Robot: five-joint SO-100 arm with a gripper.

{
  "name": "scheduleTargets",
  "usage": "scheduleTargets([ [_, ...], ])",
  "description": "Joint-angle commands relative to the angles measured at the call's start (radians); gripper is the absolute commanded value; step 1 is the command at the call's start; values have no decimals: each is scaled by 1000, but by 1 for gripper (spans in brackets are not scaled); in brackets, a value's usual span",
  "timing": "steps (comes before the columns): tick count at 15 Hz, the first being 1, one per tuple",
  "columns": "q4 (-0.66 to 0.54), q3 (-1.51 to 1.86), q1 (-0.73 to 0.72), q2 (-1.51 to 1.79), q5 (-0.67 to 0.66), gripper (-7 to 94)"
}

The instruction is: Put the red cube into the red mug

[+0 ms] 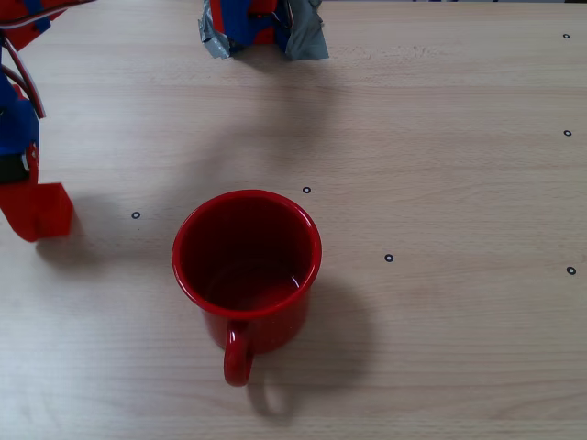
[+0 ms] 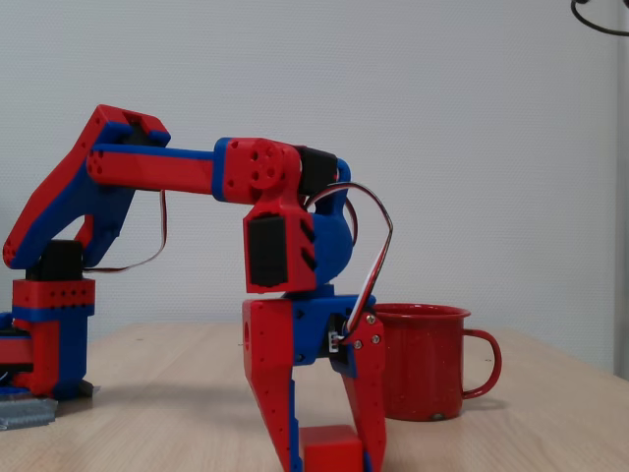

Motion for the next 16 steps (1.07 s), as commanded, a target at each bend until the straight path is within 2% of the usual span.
scheduleTargets([
  [1,-6,-61,-5,60,-5,15],
  [4,23,-61,-23,69,-18,2],
  [10,49,-61,-15,97,-12,0],
  [12,5,-37,-12,95,-15,1],
  [13,-5,-37,-6,94,-3,6],
  [14,-3,-37,0,95,-5,18],
  [16,3,-37,6,101,-26,29],
])
